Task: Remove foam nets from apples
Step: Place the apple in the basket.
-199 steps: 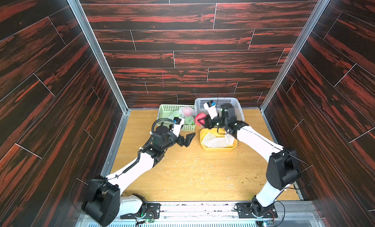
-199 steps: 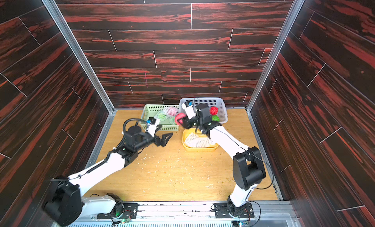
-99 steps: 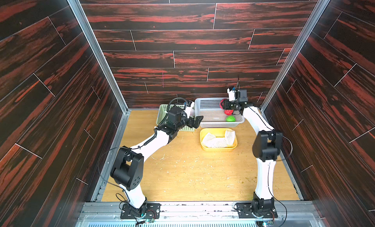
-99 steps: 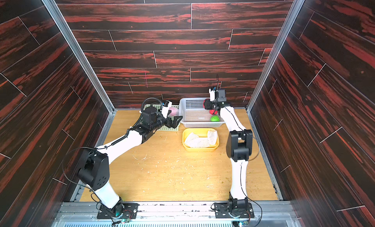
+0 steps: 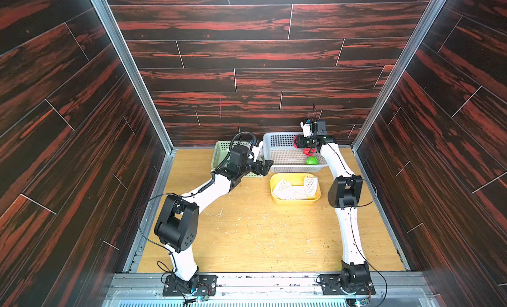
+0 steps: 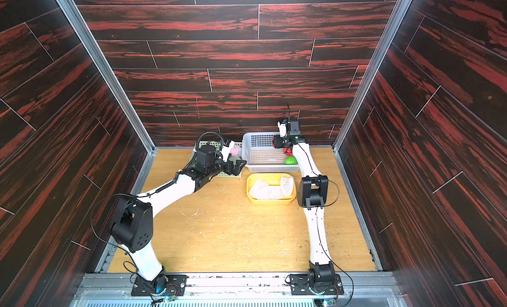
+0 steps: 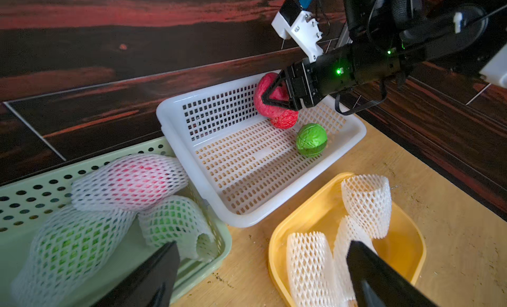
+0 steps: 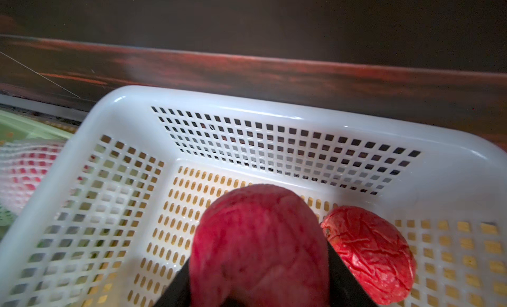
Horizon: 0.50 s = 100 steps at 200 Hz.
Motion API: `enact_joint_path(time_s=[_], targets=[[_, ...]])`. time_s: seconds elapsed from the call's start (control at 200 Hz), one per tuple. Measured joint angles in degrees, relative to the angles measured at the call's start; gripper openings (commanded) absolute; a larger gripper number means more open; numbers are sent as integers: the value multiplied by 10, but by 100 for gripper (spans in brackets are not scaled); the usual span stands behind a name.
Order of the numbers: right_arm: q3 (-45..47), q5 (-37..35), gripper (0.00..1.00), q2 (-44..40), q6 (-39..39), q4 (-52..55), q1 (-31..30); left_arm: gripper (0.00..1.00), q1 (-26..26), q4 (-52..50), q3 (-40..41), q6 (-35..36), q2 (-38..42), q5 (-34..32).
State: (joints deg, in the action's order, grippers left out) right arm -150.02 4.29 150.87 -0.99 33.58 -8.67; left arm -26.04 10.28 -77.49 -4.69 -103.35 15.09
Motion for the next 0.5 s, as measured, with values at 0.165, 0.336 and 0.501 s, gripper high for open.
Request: enact_joint_path(time_s=[0.165, 0.336, 0.501], targets=[[-2, -9, 41, 30, -7, -21, 0, 100, 21, -14, -26, -2, -13, -13], [-2, -28, 43, 56, -19, -26, 0, 100, 45, -52, -56, -5, -28, -35], [-2, -44, 70, 63, -28, -35, 0, 100, 70, -86, -107, -9, -56, -50]])
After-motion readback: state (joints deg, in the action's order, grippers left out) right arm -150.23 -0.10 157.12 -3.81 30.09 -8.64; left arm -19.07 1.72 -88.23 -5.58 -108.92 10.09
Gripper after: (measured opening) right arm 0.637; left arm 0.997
